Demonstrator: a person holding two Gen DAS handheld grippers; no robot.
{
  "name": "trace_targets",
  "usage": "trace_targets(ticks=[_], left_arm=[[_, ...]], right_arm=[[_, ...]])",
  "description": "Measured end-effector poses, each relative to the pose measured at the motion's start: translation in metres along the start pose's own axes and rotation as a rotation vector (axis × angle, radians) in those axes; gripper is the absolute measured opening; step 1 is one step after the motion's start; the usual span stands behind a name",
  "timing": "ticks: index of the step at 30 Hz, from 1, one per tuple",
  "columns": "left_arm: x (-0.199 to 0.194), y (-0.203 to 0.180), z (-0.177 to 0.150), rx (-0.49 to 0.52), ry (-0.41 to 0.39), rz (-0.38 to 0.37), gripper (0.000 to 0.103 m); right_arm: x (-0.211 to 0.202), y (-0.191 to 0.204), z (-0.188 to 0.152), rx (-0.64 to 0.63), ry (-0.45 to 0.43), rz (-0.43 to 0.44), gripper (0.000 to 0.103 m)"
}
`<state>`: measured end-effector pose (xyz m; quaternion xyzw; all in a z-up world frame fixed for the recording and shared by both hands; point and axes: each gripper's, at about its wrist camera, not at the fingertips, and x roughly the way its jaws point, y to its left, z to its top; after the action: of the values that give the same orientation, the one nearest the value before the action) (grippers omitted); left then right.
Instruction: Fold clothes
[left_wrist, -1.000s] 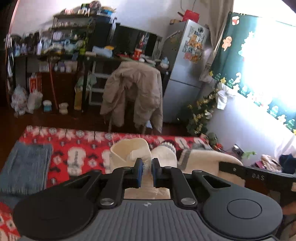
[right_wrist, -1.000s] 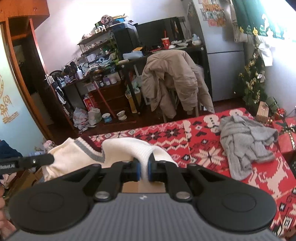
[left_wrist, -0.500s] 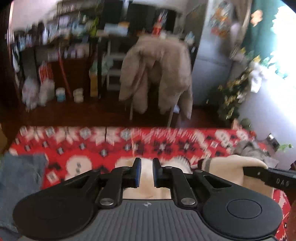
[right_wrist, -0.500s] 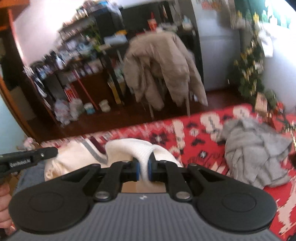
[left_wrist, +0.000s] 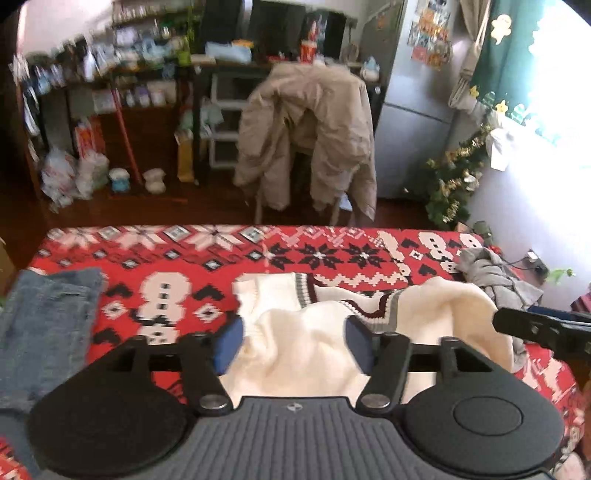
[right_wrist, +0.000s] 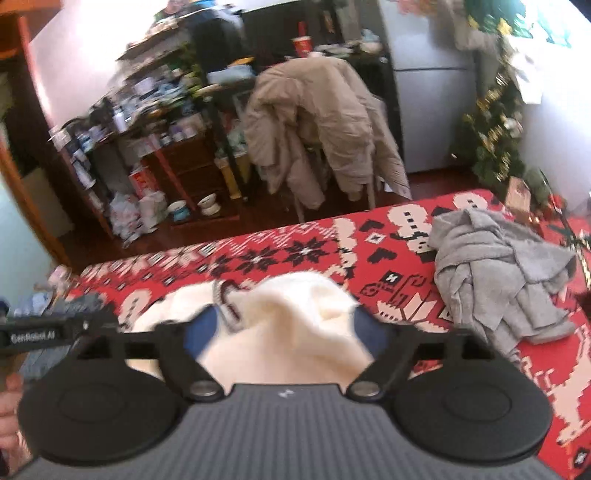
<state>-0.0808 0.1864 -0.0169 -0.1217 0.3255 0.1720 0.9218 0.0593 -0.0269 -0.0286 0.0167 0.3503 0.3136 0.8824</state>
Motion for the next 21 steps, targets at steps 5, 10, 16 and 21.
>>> trace_targets(ticks=[5, 10, 16, 21], left_arm=[[-0.036, -0.015, -0.037, 0.024, 0.025, -0.028, 0.076], [-0.053, -0.024, -0.076, 0.030, 0.061, -0.016, 0.077], [-0.062, -0.023, -0.111, -0.018, 0.120, -0.058, 0.082], [-0.068, -0.025, -0.130, -0.018, 0.151, -0.024, 0.084]], right_arm=[[-0.044, 0.024, -0.027, -0.115, 0.034, 0.028, 0.101], [-0.078, 0.038, -0.064, -0.142, 0.076, 0.053, 0.102], [-0.096, 0.036, -0.118, -0.165, 0.104, -0.018, 0.102], [-0.105, 0.036, -0.147, -0.199, 0.095, -0.108, 0.102]])
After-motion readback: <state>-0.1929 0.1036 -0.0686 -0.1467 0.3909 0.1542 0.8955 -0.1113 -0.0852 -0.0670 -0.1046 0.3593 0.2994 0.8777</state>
